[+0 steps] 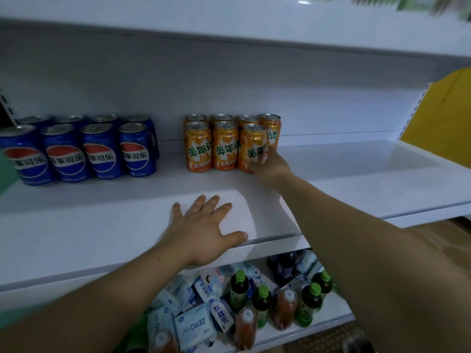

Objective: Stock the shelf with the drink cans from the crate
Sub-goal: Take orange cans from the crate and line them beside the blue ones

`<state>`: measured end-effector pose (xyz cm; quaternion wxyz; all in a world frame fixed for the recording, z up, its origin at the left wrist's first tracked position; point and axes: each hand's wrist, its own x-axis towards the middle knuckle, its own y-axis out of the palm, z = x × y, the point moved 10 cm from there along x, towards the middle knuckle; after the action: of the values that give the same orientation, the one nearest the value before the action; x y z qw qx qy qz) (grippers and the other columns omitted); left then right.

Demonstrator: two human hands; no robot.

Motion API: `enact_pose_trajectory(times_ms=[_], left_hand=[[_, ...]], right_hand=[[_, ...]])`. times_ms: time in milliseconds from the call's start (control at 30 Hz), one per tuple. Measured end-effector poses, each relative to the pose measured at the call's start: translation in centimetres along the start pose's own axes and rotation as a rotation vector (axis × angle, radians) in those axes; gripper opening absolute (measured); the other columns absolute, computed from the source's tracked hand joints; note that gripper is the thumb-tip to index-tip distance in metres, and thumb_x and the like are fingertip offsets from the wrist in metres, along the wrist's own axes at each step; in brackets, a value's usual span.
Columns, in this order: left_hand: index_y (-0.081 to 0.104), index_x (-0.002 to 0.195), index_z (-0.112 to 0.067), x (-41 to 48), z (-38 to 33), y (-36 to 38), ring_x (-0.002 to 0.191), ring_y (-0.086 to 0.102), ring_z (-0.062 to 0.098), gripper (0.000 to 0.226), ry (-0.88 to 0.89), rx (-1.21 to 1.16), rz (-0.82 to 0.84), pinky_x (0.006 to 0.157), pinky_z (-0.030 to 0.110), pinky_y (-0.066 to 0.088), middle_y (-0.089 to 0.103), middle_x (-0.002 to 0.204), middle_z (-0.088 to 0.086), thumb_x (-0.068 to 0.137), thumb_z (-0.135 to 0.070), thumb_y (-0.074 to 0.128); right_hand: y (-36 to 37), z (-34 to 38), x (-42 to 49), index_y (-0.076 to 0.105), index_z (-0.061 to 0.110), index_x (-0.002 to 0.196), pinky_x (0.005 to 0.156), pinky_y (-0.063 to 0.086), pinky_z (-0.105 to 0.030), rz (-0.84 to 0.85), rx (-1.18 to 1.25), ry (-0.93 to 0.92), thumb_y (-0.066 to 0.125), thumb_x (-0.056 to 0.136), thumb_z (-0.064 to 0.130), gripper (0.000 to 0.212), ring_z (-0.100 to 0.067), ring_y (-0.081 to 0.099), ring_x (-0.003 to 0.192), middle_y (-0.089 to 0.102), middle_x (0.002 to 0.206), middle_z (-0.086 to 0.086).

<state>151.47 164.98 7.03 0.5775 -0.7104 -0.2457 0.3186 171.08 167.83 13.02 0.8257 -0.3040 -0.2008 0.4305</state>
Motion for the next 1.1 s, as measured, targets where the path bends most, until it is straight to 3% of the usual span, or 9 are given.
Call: enact_pose_trajectory(times_ms=[67,267,400,533,667,767,900,1100], left_hand=[[0.0,0.15,-0.041,0.1,0.1,-0.2,0.147,-0.012,0.013,0.084,-0.001,-0.02,0.008,0.115,0.058,-0.007,-0.009,0.16,-0.011,0.08,-0.082,0.023],[0.013,0.151,-0.032,-0.1,-0.8,-1.8,0.148,0.003,0.02,0.089,-0.019,-0.081,0.055,0.117,0.054,0.004,0.004,0.161,-0.003,0.08,-0.077,0.04],[0.027,0.149,-0.017,-1.1,-10.0,-2.2,0.141,0.028,0.023,0.089,0.2,-0.222,0.073,0.115,0.041,0.026,0.023,0.157,0.004,0.08,-0.066,0.055],[0.035,0.145,-0.017,-5.0,-22.3,-0.4,0.138,0.033,0.023,0.071,0.482,-0.195,0.046,0.112,0.035,0.03,0.031,0.154,0.005,0.087,-0.05,0.059],[0.028,0.149,-0.019,-8.4,-31.8,4.8,0.143,0.024,0.022,0.073,0.666,-0.112,0.173,0.115,0.035,0.025,0.02,0.158,0.002,0.089,-0.05,0.056],[0.027,0.149,-0.017,-10.0,-36.4,9.9,0.142,0.028,0.022,0.072,0.726,-0.115,0.319,0.113,0.034,0.03,0.023,0.157,0.003,0.09,-0.048,0.056],[0.033,0.146,-0.016,-10.4,-39.6,17.9,0.134,0.039,0.023,0.07,0.739,-0.062,0.482,0.104,0.031,0.037,0.035,0.151,0.006,0.088,-0.047,0.059],[0.031,0.148,-0.02,-6.1,-41.4,28.5,0.135,0.038,0.024,0.078,0.681,0.05,0.629,0.109,0.034,0.034,0.033,0.152,0.006,0.083,-0.052,0.062]], right_hand=[[-1.5,-0.4,-1.7,0.036,0.015,0.144,0.094,0.04,-0.033,0.041,-0.106,-0.014,0.057,0.093,0.04,0.06,-0.032,0.05,0.126,0.051,0.138,-0.01],[-10.1,-4.7,-9.4,0.02,0.012,0.153,0.106,0.034,-0.036,0.033,-0.373,0.139,0.052,0.095,0.048,0.076,-0.032,0.038,0.136,0.032,0.155,-0.011],[-16.0,-8.4,-15.7,0.022,0.012,0.153,0.105,0.035,-0.036,-0.035,-0.409,0.223,0.053,0.095,0.049,0.075,-0.031,0.038,0.136,0.031,0.155,-0.009],[-20.7,-13.5,-22.7,0.024,0.013,0.152,0.101,0.042,-0.039,-0.092,-0.419,0.365,0.054,0.095,0.048,0.074,-0.032,0.044,0.13,0.038,0.151,-0.01],[-24.2,-20.5,-29.9,0.03,0.014,0.15,0.105,0.039,-0.039,-0.161,-0.406,0.528,0.057,0.091,0.05,0.075,-0.029,0.04,0.134,0.036,0.153,-0.008],[-25.3,-26.2,-35.0,0.027,0.017,0.151,0.105,0.036,-0.038,-0.198,-0.358,0.659,0.058,0.091,0.047,0.074,-0.028,0.04,0.135,0.038,0.152,-0.008],[-24.0,-34.0,-39.8,0.028,0.016,0.151,0.107,0.037,-0.038,-0.158,-0.307,0.82,0.057,0.092,0.046,0.072,-0.029,0.042,0.133,0.039,0.151,-0.009],[-20.2,-44.9,-42.7,0.036,0.014,0.144,0.093,0.043,-0.033,-0.019,-0.223,0.961,0.054,0.096,0.04,0.058,-0.027,0.051,0.121,0.049,0.14,-0.01]])
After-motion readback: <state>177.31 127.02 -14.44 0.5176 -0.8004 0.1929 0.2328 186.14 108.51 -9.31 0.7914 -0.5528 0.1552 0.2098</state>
